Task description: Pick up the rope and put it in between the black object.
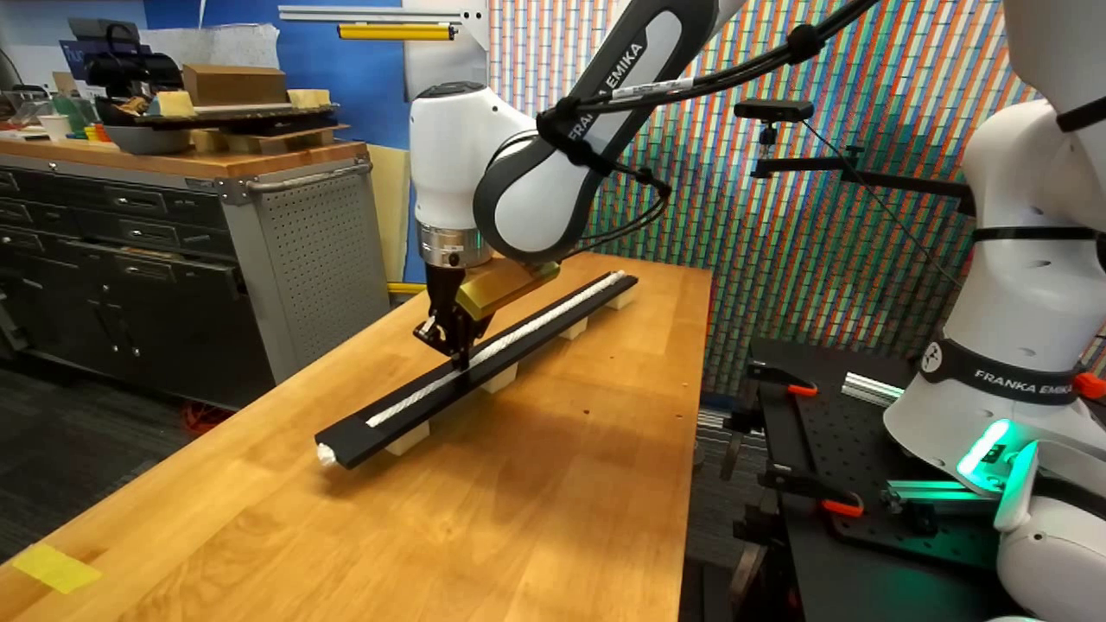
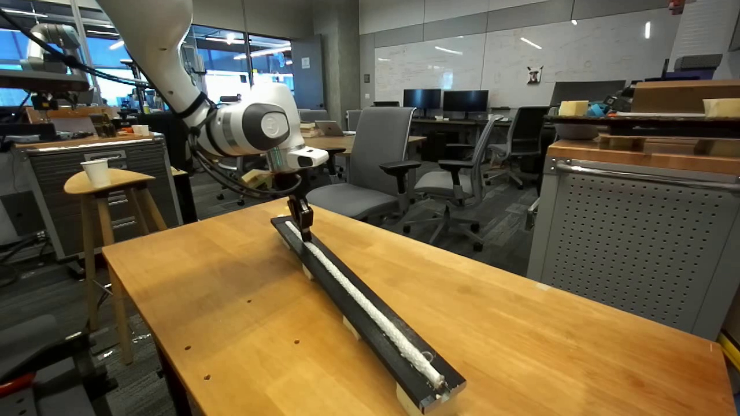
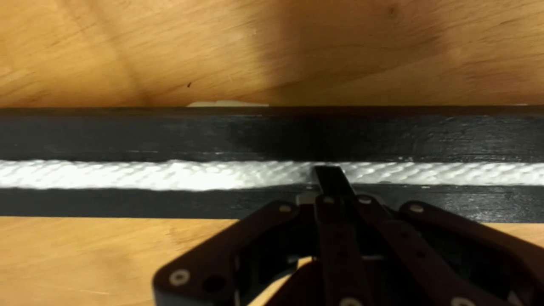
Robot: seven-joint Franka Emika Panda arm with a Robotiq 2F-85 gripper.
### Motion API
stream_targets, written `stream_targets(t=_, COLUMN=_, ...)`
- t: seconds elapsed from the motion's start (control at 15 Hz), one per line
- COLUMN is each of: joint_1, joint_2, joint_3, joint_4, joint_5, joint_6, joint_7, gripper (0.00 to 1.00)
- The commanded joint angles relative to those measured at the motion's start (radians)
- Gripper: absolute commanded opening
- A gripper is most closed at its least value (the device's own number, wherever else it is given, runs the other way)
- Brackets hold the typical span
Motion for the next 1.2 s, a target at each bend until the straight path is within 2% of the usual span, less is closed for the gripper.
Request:
stream_targets(t=0.0, joint_1=-0.018, joint_2=-0.039, joint_3=-0.014, joint_4=-0.056, joint_5=-0.009, joint_6=0.019, joint_7=-0.011, gripper=0.0)
stream_targets(t=1.13, joint_1=-0.061, joint_2=-0.075, joint_3=-0.034, joint_4=-0.126, joint_5=0.002, joint_6=0.081, joint_7=-0.012, gripper=0.0)
